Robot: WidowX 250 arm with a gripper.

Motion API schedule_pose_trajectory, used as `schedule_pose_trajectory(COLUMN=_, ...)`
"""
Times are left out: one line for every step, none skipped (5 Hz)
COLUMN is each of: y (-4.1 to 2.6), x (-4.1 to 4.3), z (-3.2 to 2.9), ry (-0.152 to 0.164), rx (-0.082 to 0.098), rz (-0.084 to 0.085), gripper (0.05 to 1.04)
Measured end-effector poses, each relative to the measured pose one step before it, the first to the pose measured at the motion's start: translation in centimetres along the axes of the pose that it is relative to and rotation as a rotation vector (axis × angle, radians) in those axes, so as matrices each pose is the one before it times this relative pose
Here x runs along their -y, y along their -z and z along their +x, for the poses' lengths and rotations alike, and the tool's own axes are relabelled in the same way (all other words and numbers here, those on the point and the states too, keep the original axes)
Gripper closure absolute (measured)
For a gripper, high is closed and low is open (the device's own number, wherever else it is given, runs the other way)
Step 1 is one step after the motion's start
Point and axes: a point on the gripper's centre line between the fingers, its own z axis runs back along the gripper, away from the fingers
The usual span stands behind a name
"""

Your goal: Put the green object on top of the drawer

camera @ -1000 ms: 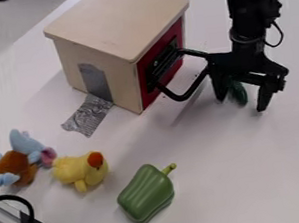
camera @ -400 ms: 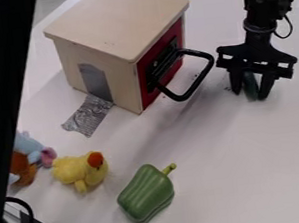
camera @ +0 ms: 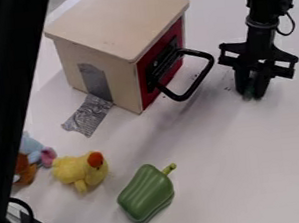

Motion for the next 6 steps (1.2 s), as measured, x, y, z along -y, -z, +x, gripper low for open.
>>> schedule_pose_trajectory(y=-4.848, x=-0.131, z=0.702, ry=0.0747, rx=0.1134, rz=-0.0218, gripper=0.77)
schedule_pose_trajectory(y=-5.453, x=-2.468, z=0.467, ry=0.0465, rx=0.0995, rz=-0.0144, gripper=0.77)
schedule_pose_trajectory(y=-3.926, x=-3.782, z=-1.385, ry=0.0326, rx=-0.0232, rz=0.0296, gripper=0.77)
schedule_pose_trajectory(y=-2.224, x=-3.171, z=-2.695, ry=-0.0386, rx=-0.0129, rz=0.0246, gripper=0.77)
schedule_pose_trajectory(y=-0.057, x=-2.522, z=-1.918, ry=-0.0544, rx=-0.0183, rz=0.0089, gripper=0.77)
schedule_pose_trajectory(y=0.839, x=-1.148, z=-0.882, ry=-0.0201, rx=-0.0347, rz=-0.0021, gripper=0.77)
